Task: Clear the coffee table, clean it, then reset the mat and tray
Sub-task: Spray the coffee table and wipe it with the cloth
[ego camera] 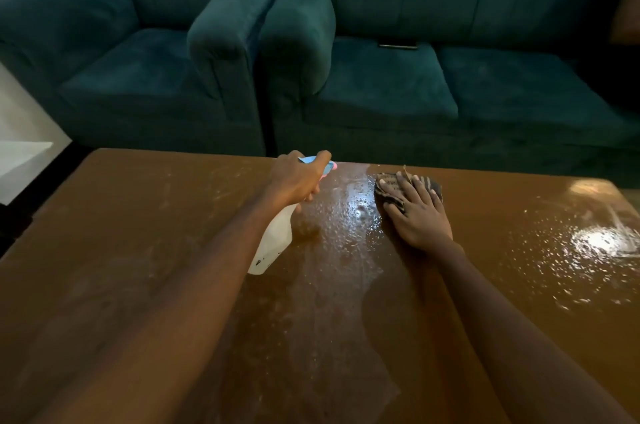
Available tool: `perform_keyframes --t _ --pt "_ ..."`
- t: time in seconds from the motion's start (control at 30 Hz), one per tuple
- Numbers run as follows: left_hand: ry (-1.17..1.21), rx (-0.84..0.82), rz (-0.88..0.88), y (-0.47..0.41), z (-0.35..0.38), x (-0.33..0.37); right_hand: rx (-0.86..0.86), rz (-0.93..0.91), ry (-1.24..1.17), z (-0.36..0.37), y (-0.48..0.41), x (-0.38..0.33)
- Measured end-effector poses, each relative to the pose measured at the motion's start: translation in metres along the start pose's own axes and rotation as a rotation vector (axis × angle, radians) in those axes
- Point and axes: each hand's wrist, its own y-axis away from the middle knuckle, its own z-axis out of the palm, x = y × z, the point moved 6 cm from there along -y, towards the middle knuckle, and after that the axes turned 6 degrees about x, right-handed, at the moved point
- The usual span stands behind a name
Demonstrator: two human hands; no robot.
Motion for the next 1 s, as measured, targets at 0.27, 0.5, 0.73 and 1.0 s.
perform_keyframes --t 0.27,0.5,0.73,1.0 --pt "0.118 0.067 -0.085 0.004 -0.027 -0.027 -0.008 0.054 -0.019 0.003 -0.004 0.001" --pt "0.255 0.178 -0.089 0.009 -0.048 -0.05 -0.028 0.097 -0.029 0.01 -0.059 -0.046" --pt "0.294 0.276 -0.078 0.014 -0.056 -0.053 -0.053 -0.281 0.002 0.033 -0.054 -0.137" --pt "0.291 0.251 -0.099 0.011 -0.055 -0.056 -0.033 -0.265 0.012 0.017 0.012 -0.061"
